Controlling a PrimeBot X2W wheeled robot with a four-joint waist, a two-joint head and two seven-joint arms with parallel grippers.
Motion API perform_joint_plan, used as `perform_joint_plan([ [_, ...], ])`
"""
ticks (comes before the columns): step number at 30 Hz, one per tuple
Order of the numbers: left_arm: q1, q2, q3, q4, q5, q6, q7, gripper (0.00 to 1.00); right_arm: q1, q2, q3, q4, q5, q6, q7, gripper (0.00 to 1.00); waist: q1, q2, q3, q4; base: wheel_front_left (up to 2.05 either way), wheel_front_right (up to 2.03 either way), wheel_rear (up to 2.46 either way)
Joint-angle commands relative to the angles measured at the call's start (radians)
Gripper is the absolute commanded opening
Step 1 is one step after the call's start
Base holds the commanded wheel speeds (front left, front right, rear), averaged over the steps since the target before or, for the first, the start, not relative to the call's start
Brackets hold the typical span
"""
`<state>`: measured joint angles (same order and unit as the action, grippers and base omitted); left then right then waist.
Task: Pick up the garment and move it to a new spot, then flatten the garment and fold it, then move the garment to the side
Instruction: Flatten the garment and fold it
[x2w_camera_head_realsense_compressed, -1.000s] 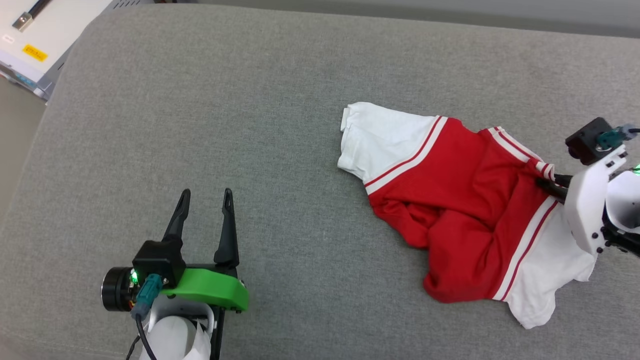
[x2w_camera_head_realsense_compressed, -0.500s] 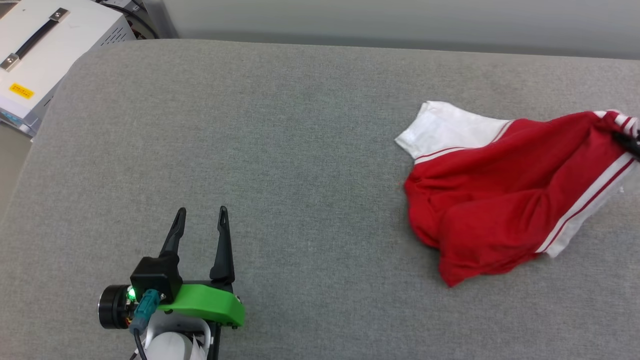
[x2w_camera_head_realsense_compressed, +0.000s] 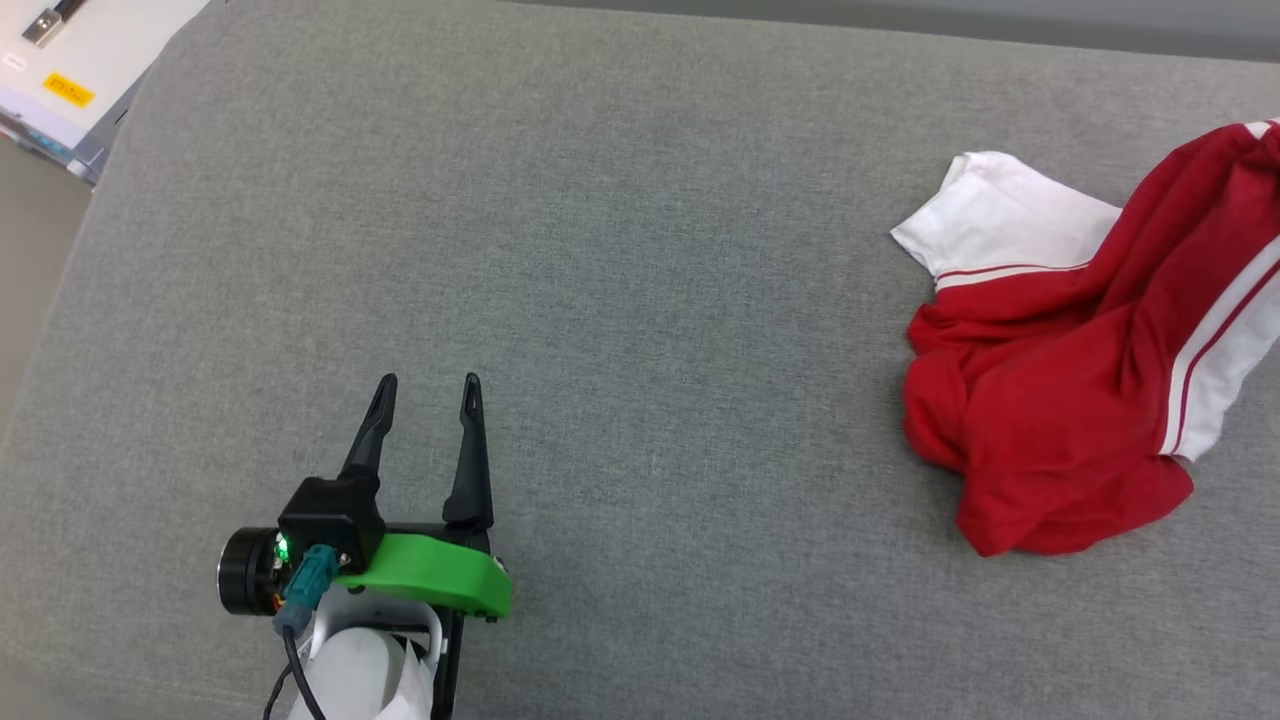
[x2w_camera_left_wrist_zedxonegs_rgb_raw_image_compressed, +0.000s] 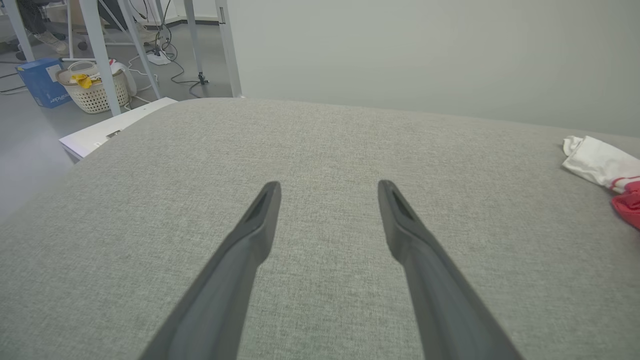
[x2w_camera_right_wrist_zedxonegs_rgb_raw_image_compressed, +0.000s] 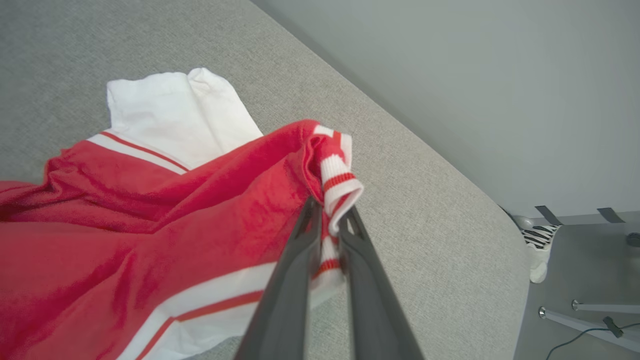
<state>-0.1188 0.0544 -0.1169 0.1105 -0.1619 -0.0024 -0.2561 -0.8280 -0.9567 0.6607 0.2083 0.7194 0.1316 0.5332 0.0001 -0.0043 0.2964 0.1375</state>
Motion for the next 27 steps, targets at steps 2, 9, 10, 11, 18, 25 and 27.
perform_joint_plan([
  [2, -0.021, -0.004, 0.000, -0.005, -0.012, 0.008, -0.006, 1.00, -0.035, 0.052, 0.035, 0.072, -0.017, -0.001, 0.004, 0.00, -0.0001, 0.0043, 0.047, 0.041, 0.00, 0.00, 0.00],
  [9, -0.038, -0.004, -0.007, -0.004, -0.023, 0.016, -0.006, 1.00, -0.048, 0.181, 0.139, 0.271, 0.001, -0.001, -0.053, 0.00, -0.0001, 0.0043, 0.071, 0.067, 0.00, 0.00, 0.00],
  [10, -0.039, -0.004, -0.007, -0.003, -0.024, 0.017, -0.006, 1.00, -0.045, 0.193, 0.158, 0.295, 0.008, -0.001, -0.063, 0.00, -0.0001, 0.0043, 0.072, 0.068, 0.00, 0.00, 0.00],
  [11, -0.040, -0.004, -0.008, -0.002, -0.024, 0.017, -0.006, 1.00, -0.044, 0.200, 0.173, 0.312, 0.015, -0.001, -0.071, 0.00, -0.0001, 0.0043, 0.071, 0.070, 0.00, 0.00, 0.00],
  [18, -0.032, -0.004, 0.001, 0.001, -0.016, 0.021, -0.006, 1.00, -0.050, 0.203, 0.241, 0.404, 0.069, -0.001, -0.190, 0.05, -0.0001, 0.0043, 0.036, 0.052, 0.00, 0.00, 0.00],
  [25, -0.004, -0.004, 0.034, -0.005, 0.014, 0.012, -0.006, 1.00, -0.027, 0.199, 0.203, 0.414, 0.058, -0.001, -0.449, 1.00, -0.0001, 0.0043, -0.031, 0.010, 0.00, 0.00, 0.00],
  [27, 0.005, -0.004, 0.042, -0.008, 0.023, 0.008, -0.006, 1.00, -0.012, 0.209, 0.169, 0.419, 0.038, -0.001, -0.533, 1.00, -0.0001, 0.0043, -0.049, -0.002, 0.00, 0.00, 0.00],
])
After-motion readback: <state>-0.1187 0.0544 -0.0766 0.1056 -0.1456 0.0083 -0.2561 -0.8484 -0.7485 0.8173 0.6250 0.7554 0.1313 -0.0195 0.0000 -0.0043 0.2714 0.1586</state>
